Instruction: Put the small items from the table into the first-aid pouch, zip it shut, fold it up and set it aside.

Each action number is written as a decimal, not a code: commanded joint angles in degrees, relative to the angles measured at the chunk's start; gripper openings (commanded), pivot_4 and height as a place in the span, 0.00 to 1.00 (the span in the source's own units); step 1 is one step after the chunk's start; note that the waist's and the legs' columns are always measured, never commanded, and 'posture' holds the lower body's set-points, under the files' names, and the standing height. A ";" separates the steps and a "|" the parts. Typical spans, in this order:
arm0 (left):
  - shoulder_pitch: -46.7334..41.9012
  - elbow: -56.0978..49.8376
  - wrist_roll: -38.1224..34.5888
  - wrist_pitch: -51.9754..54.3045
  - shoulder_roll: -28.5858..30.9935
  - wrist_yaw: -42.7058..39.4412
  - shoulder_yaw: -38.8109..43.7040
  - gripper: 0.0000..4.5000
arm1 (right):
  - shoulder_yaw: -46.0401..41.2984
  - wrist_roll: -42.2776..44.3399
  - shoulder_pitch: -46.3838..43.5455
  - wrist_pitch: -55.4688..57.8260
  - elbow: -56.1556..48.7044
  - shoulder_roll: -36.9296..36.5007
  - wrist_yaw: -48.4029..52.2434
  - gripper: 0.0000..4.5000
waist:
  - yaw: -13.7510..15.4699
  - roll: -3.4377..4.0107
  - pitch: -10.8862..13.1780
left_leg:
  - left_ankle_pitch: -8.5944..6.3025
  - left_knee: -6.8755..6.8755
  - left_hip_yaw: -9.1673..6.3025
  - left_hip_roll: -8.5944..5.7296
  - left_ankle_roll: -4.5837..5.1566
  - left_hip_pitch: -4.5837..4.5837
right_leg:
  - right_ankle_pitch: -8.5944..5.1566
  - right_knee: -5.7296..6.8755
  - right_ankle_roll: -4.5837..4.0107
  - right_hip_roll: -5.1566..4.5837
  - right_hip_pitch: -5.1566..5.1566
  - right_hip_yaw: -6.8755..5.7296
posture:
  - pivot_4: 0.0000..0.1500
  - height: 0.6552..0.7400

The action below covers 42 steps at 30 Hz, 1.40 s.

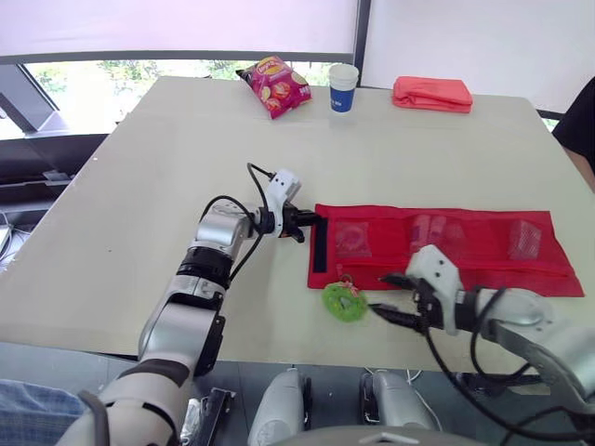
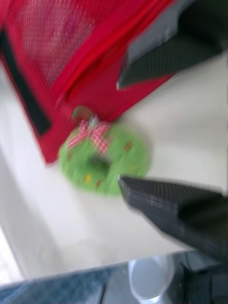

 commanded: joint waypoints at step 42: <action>0.32 -1.06 1.58 -1.69 -0.03 -0.41 0.80 0.00 | -19.68 -4.53 5.52 -0.86 3.03 -18.57 2.57 0.01 | 0.08 -0.03 0.01 | 0.00 -0.02 -0.04 -0.02 0.00 -0.07 | 0.02 -0.03 0.06 -0.04 -0.01 -0.07 | 1.00 1.00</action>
